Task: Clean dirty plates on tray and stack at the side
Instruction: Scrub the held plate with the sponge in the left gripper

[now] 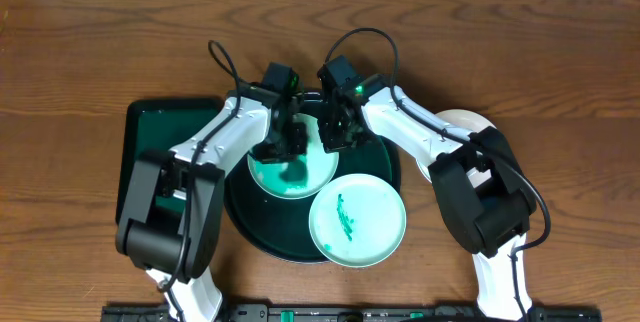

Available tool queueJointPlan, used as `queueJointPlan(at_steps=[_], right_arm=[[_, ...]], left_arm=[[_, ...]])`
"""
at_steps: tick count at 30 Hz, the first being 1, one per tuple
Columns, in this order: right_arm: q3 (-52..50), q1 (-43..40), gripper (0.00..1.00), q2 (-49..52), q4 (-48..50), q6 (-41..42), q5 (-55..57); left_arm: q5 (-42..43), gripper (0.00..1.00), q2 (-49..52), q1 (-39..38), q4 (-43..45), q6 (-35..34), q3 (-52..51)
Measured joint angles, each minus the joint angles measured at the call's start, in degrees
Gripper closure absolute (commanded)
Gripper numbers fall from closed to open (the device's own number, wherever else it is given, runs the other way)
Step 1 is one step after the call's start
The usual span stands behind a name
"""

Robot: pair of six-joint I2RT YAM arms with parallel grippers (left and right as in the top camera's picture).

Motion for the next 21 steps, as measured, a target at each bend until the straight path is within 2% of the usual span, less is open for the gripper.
queueJointPlan(at_steps=[4, 10, 13, 21], right_arm=[[0.0, 0.0, 0.99, 0.0, -0.2, 0.0, 0.0], [0.3, 0.0, 0.99, 0.1, -2.0, 1.4, -0.7], [0.5, 0.0, 0.99, 0.2, -2.4, 2.1, -0.9], [0.5, 0.0, 0.99, 0.2, -2.9, 2.8, -1.0]], left_arm=[[-9.6, 0.93, 0.0, 1.8, -3.3, -4.4, 0.4], [-13.0, 0.93, 0.0, 2.1, -4.9, -6.3, 1.1], [-9.7, 0.93, 0.0, 2.3, -5.2, -3.3, 1.2], [10.3, 0.93, 0.4, 3.2, -4.0, 10.1, 1.2]])
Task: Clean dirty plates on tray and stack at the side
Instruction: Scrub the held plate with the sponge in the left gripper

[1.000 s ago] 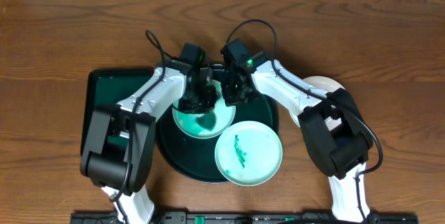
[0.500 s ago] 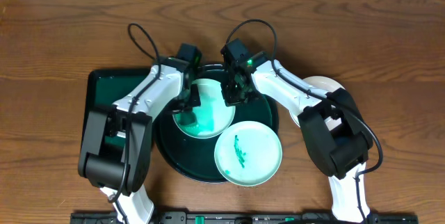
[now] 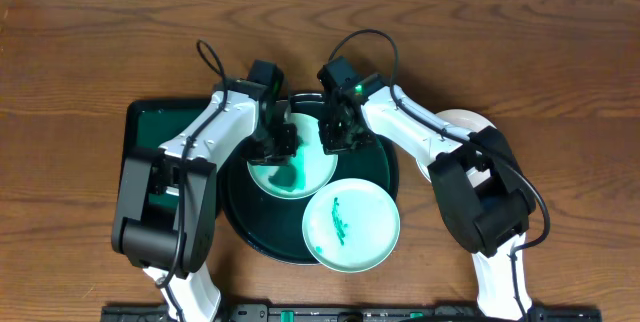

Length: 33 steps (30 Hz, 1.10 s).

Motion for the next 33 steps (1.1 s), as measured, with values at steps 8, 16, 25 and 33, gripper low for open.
queueJointPlan(at_steps=[8, 16, 25, 33], right_arm=[[0.0, 0.0, 0.99, 0.0, 0.0, 0.1, 0.0], [0.0, 0.0, 0.99, 0.0, 0.1, 0.1, -0.1], [0.0, 0.0, 0.99, 0.2, 0.5, 0.1, -0.9], [0.0, 0.0, 0.99, 0.2, 0.1, 0.1, -0.9]], left_arm=[[-5.4, 0.93, 0.2, -0.3, 7.6, -2.3, 0.0], [-22.9, 0.93, 0.1, -1.5, 1.0, -13.6, 0.2], [-12.2, 0.93, 0.1, -2.2, -4.9, -9.4, 0.3], [-3.5, 0.93, 0.1, -3.8, 5.4, -5.5, 0.1]])
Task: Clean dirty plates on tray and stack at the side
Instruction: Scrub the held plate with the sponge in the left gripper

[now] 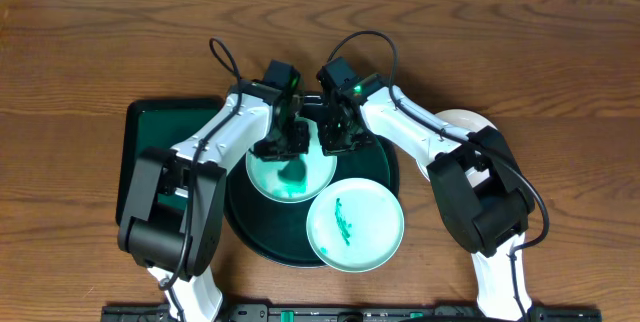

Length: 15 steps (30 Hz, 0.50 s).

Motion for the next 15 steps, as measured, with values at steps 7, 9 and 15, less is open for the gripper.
queueJointPlan(at_steps=[7, 9, 15], right_arm=[[0.0, 0.0, 0.99, 0.0, 0.0, 0.0, 0.0], [0.0, 0.0, 0.99, 0.0, 0.0, 0.0, 0.0], [0.0, 0.0, 0.99, 0.0, 0.0, 0.0, 0.0]], left_arm=[[-7.7, 0.93, 0.0, -0.4, 2.1, -1.1, 0.0], [-12.2, 0.93, 0.0, -0.7, 1.2, -2.4, 0.1], [-23.2, 0.93, 0.0, -0.4, -8.2, -4.6, 2.1]])
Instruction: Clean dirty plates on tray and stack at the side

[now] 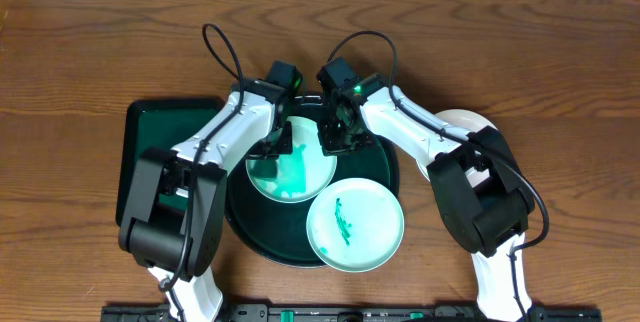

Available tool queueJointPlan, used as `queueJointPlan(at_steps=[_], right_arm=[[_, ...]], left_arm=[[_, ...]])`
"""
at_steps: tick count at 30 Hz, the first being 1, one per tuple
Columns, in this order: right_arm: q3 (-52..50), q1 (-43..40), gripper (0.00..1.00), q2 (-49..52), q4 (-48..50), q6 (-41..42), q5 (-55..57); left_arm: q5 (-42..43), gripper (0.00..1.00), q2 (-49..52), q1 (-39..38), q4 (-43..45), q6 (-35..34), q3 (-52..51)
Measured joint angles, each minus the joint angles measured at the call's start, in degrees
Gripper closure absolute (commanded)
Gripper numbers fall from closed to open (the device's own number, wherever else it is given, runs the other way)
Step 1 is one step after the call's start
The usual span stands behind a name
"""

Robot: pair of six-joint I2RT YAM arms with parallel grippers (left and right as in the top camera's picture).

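A white plate smeared with green [292, 170] lies on the round dark tray [240, 224]. My left gripper [280, 144] is down on the plate's upper left part, over the smear; its fingertips and whatever they hold are hidden under the wrist. At the plate's upper right rim, my right gripper [335, 140] looks shut on the edge. A second white plate with a green squiggle [355, 224] overlaps the tray's front right edge. A clean white plate [462, 122] lies on the table to the right, partly under my right arm.
A rectangular dark green tray [150, 137] lies to the left of the round tray, under my left arm. Brown wooden tabletop [80, 52] surrounds everything. Both arms' cables loop above the round tray.
My left gripper has shifted slightly on the smeared plate, and the green smear now spreads wider and paler across its middle. The right gripper and the squiggle plate have not moved.
My left gripper stayed on the smeared plate throughout: first at its upper middle, then further left, then back toward the middle. The smear changed shape each time. My right gripper stayed at the plate's right rim. The squiggle plate shifted slightly left, then back.
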Motion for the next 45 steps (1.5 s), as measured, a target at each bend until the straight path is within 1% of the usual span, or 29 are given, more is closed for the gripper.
queueJointPlan(at_steps=[5, 9, 12, 16, 23, 27, 30, 35, 38, 45], right_arm=[[0.0, 0.0, 0.99, 0.0, 0.0, 0.0, 0.0], [0.0, 0.0, 0.99, 0.0, 0.0, 0.0, 0.0], [0.0, 0.0, 0.99, 0.0, 0.0, 0.0, -0.1], [0.0, -0.1, 0.99, 0.0, 0.2, -1.7, -1.5], [0.0, -0.5, 0.99, -0.1, 0.1, -6.3, -4.4], [0.0, -0.4, 0.99, -2.1, -0.6, -7.1, -2.3], [0.0, 0.0, 0.99, -6.7, -1.6, -7.6, 3.1], [0.3, 2.4, 0.99, -15.6, -4.3, -7.9, 18.1], [0.5, 5.5, 0.99, -19.2, -5.2, -8.1, 29.0], [0.5, 15.5, 0.99, -20.3, -5.5, -8.7, 50.5]], left_arm=[[-2.8, 0.92, 0.0, 1.4, -8.8, -1.6, 6.4], [-2.8, 0.93, -1.3, 3.1, -13.6, -2.0, 10.2], [-1.0, 0.93, -4.0, 4.7, -14.4, -2.0, 10.9], [2.1, 0.93, -7.7, 9.0, -14.6, -1.3, 11.3], [3.3, 0.93, -8.4, 16.6, -14.6, -0.2, 11.4], [3.4, 0.93, -8.4, 19.7, -14.6, -0.2, 11.4], [3.4, 0.93, -8.4, 21.0, -14.6, -0.2, 11.4], [3.5, 0.93, -8.4, 21.6, -14.5, -0.2, 11.4], [3.5, 0.93, -8.4, 21.6, -14.5, -0.2, 11.4], [3.5, 0.93, -8.4, 21.6, -14.5, -0.2, 11.4]])
